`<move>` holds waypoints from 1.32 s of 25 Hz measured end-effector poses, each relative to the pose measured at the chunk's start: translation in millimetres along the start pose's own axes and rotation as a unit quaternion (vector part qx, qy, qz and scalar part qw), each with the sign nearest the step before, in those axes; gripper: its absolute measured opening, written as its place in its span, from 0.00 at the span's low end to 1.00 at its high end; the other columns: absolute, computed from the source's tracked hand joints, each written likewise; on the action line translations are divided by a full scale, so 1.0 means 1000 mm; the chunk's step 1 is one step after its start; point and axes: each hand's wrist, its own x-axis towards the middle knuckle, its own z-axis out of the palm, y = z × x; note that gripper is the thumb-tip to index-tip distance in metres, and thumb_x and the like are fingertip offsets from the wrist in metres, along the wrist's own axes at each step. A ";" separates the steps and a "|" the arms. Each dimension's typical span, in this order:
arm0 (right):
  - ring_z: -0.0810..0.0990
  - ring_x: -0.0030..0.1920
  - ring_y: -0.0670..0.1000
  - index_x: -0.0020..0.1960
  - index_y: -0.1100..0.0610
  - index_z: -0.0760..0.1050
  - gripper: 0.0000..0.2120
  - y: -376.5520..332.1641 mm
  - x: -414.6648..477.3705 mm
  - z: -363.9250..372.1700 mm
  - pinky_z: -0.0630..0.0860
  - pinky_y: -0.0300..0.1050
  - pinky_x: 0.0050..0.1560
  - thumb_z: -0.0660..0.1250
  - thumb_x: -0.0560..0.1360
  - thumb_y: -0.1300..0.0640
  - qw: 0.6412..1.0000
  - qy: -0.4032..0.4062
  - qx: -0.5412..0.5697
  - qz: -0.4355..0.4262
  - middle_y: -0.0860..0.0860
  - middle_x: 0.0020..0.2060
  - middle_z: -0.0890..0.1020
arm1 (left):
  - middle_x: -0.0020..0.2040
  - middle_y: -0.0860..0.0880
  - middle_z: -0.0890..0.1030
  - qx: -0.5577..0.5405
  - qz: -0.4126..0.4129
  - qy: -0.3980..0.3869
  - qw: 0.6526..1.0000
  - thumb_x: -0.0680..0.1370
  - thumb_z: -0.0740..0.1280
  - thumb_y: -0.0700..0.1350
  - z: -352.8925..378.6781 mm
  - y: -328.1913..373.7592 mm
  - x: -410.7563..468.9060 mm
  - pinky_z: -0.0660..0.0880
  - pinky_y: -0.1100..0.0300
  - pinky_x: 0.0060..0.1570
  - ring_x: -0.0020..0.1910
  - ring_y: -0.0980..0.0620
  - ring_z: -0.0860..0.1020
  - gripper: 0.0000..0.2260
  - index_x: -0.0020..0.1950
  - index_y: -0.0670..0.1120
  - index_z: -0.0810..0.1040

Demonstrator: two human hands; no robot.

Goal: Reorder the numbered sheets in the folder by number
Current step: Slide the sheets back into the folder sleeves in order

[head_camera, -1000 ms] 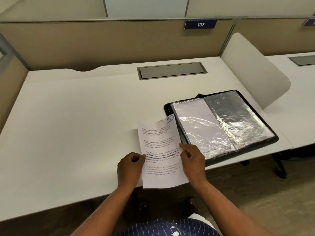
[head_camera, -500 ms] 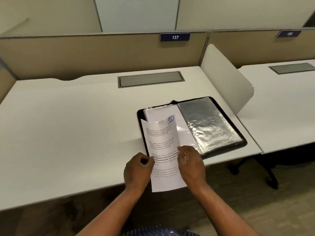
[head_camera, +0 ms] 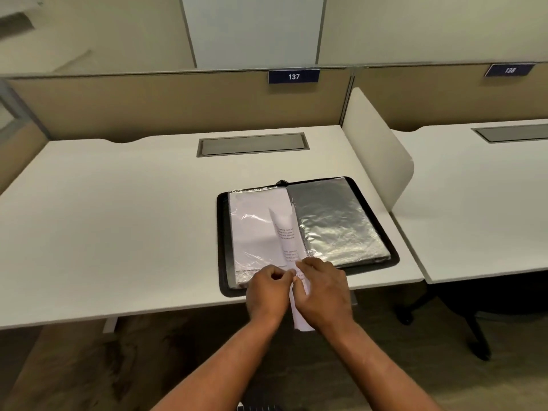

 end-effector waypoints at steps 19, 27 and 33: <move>0.81 0.45 0.44 0.53 0.51 0.83 0.05 0.091 0.030 -0.043 0.79 0.43 0.45 0.68 0.80 0.55 0.982 -0.015 0.028 0.184 0.45 0.49 0.83 | 0.42 0.59 0.84 -0.018 0.079 -0.097 0.992 0.76 0.72 0.54 0.108 0.042 0.035 0.79 0.60 0.43 0.42 0.62 0.81 0.04 0.44 0.55 0.81; 0.83 0.54 0.45 0.61 0.50 0.80 0.10 0.154 0.023 -0.076 0.73 0.28 0.43 0.68 0.81 0.57 0.972 -0.019 0.098 0.214 0.47 0.57 0.83 | 0.64 0.55 0.79 0.311 0.238 -0.154 0.907 0.77 0.70 0.56 0.132 0.037 0.072 0.71 0.54 0.62 0.63 0.51 0.76 0.18 0.65 0.55 0.78; 0.83 0.57 0.48 0.65 0.48 0.77 0.13 0.183 0.027 -0.087 0.83 0.38 0.49 0.68 0.80 0.57 0.971 -0.056 0.132 0.191 0.48 0.60 0.82 | 0.59 0.51 0.81 0.413 0.304 -0.139 0.847 0.77 0.69 0.56 0.163 0.048 0.088 0.73 0.51 0.56 0.58 0.47 0.77 0.16 0.63 0.51 0.79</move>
